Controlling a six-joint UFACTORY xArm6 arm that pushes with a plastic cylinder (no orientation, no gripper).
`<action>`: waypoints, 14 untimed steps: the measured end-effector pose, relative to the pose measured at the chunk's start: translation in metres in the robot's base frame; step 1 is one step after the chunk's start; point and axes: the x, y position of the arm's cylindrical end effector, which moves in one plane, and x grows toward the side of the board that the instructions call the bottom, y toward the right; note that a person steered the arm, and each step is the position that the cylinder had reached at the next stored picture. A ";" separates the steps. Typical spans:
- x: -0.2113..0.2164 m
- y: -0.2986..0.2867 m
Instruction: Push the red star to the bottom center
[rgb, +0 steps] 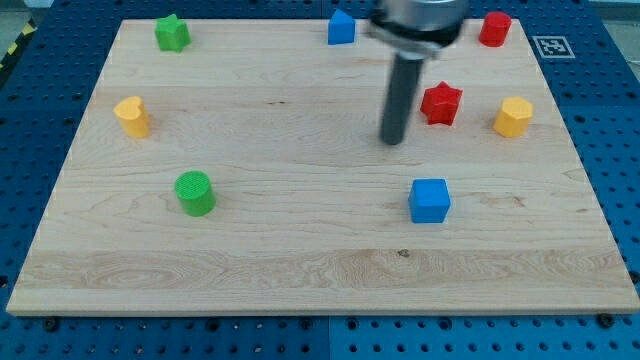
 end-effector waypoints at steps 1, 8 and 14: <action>0.023 -0.080; 0.095 -0.180; 0.089 -0.119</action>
